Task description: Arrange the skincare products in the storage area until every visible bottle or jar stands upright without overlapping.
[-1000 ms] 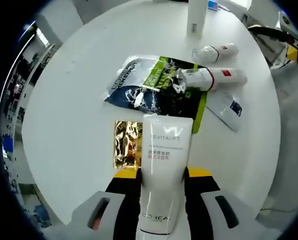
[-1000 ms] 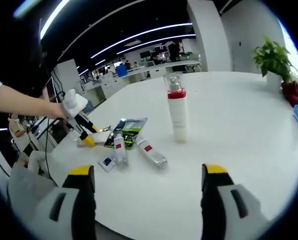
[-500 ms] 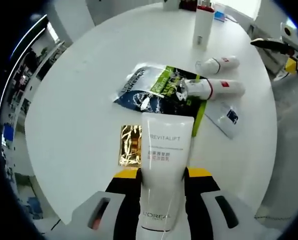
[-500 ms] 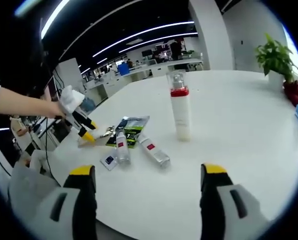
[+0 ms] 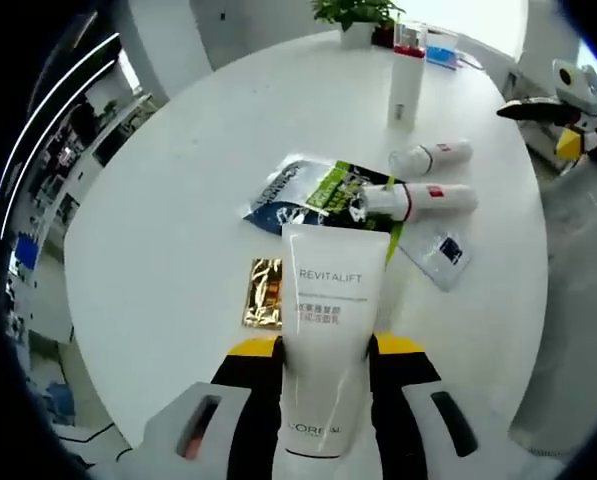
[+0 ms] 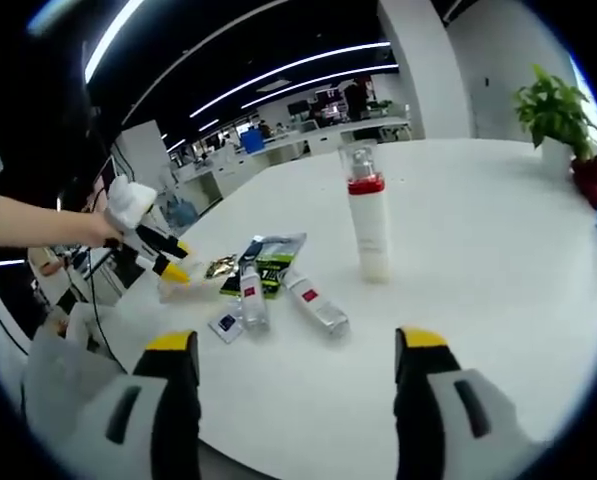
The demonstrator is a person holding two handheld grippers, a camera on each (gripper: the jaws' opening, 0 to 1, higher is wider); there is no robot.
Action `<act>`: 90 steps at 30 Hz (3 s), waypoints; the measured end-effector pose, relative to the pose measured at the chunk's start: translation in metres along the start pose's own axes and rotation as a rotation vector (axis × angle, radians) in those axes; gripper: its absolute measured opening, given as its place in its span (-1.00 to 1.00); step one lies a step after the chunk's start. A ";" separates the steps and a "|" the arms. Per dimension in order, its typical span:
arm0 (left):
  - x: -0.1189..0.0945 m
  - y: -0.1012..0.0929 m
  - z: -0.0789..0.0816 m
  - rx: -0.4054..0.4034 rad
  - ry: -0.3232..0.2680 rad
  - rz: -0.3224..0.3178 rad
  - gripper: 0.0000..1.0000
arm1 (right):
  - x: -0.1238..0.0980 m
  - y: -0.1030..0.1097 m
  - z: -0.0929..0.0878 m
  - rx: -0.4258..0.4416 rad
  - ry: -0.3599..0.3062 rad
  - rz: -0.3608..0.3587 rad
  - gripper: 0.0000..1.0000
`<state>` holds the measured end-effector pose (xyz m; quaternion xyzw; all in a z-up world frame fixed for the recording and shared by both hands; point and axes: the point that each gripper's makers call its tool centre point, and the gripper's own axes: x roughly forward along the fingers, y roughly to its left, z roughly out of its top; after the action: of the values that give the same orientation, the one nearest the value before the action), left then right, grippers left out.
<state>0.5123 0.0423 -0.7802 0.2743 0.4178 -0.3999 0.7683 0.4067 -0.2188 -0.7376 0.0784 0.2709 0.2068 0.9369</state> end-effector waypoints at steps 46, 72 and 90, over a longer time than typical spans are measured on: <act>-0.074 -0.016 0.041 -0.368 -0.440 0.202 -0.40 | 0.007 0.035 -0.003 -0.136 0.030 0.121 0.34; -0.162 -0.053 0.119 -0.544 -0.743 0.172 -0.40 | 0.024 0.154 0.078 -0.373 -0.120 0.313 0.18; -0.190 -0.080 0.156 -0.605 -0.822 0.064 -0.40 | 0.038 0.176 0.119 -0.474 -0.184 0.306 -0.15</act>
<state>0.4478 -0.0448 -0.5460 -0.1275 0.1696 -0.3122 0.9260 0.4394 -0.0481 -0.6102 -0.0841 0.1142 0.3950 0.9077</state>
